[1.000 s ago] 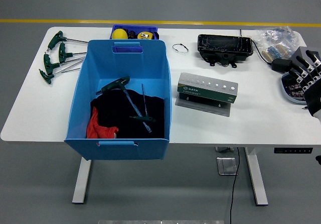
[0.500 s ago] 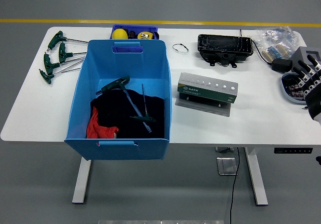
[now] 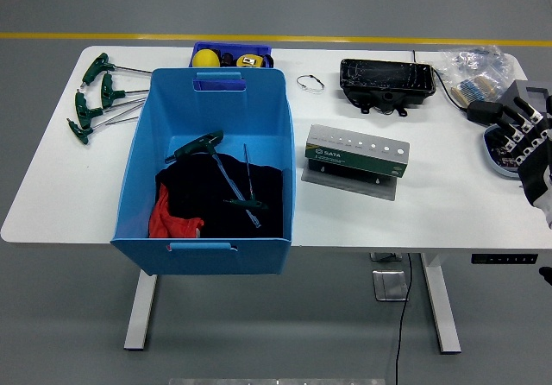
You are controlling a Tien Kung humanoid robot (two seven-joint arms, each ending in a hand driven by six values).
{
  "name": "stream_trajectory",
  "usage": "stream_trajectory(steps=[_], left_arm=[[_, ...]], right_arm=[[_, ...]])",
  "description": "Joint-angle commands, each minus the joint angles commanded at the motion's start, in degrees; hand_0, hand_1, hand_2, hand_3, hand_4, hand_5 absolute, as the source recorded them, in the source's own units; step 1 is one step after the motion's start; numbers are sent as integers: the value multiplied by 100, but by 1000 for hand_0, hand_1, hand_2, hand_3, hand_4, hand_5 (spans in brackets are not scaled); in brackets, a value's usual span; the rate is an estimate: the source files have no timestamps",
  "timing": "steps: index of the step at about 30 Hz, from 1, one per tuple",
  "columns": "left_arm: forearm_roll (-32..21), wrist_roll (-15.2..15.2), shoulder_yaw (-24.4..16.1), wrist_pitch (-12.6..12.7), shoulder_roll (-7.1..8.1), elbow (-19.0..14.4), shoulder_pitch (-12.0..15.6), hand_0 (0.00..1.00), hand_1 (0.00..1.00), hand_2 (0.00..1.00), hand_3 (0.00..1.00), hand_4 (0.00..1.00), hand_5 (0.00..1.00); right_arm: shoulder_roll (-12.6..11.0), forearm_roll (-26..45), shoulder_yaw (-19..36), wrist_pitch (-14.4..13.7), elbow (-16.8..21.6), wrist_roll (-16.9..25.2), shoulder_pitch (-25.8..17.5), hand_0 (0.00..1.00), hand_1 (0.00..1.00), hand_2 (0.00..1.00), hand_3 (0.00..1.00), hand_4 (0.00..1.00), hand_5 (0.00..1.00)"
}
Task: Lift tool from toolbox,place it in box,lift tool from toolbox,place it in box
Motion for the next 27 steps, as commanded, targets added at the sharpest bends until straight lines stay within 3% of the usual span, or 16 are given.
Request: stream_trajectory(steps=[27], left_arm=[[-209,-50,161,-4,1,0,-15,516,489,525,756,803,789]], right_arm=[[65,-15,10,-35,-12,-21,6,852,816,844,862,998,998]])
